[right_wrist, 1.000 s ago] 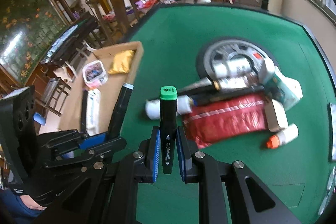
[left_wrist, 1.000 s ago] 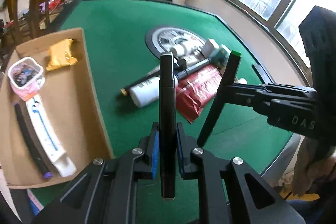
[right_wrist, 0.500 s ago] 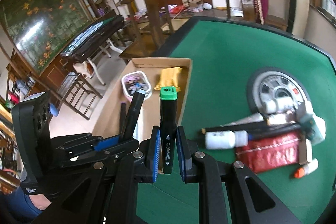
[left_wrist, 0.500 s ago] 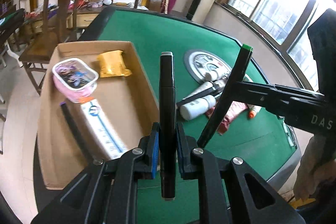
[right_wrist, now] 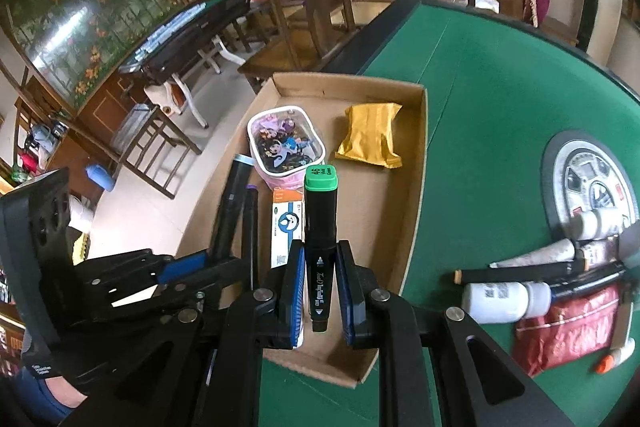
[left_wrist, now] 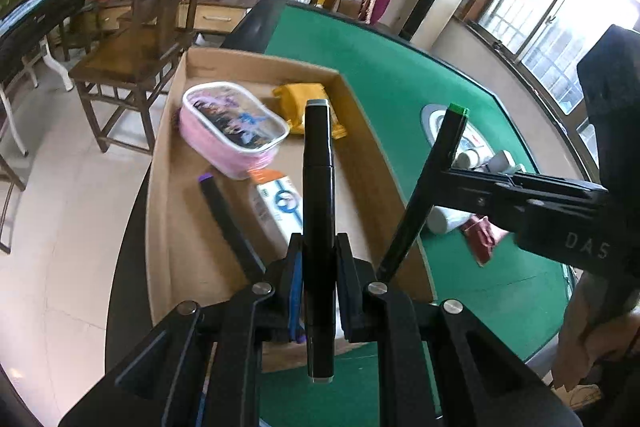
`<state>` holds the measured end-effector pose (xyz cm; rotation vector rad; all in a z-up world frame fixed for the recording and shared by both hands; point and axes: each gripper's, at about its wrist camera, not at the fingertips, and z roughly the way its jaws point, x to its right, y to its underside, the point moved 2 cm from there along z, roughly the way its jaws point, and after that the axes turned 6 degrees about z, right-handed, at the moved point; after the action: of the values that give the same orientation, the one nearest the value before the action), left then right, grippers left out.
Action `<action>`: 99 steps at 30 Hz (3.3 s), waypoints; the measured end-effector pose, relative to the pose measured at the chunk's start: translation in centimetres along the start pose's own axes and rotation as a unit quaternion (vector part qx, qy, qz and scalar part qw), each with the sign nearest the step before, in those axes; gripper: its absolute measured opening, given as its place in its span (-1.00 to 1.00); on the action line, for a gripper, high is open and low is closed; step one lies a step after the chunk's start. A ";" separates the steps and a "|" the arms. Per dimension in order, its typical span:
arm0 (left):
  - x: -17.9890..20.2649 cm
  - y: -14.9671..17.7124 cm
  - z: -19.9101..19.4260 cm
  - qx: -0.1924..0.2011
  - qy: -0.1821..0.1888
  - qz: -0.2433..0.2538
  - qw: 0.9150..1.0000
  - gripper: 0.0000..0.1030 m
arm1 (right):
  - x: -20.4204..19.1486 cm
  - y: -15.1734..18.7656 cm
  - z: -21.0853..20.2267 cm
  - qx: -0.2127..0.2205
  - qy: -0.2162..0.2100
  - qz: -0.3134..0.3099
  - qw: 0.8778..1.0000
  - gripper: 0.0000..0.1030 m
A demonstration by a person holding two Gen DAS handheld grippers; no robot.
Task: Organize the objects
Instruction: 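Carry the black marker with the left tool while the right tool carries the green-capped marker to the tray, then lower both markers into the tray and open both tools, then grasp a white bottle with the left tool while the right tool grasps an orange-capped white bottle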
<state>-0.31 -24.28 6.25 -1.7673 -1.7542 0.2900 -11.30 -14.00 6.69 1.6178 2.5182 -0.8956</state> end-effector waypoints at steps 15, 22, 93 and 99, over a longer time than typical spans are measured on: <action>-4.3 0.2 3.2 -0.036 -0.011 -0.038 0.999 -0.72 | 0.8 -3.1 7.6 -0.046 0.023 0.020 0.999 -0.68; -4.8 -0.1 4.2 -0.044 -0.014 -0.041 0.998 -0.72 | 1.3 -4.0 9.7 -0.058 0.034 0.024 0.997 -0.68; 23.4 2.8 14.4 -0.156 -0.014 0.267 0.951 -0.36 | 34.7 15.4 -14.0 0.053 0.058 0.393 0.916 0.23; 23.4 3.1 14.3 -0.159 -0.023 0.264 0.951 -0.36 | 35.5 12.7 -11.1 0.027 0.123 0.355 0.926 -0.39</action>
<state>-3.69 2.30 -0.38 -2.4755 -1.3824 0.2768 -14.01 24.47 -0.85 2.5230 1.7507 -0.6936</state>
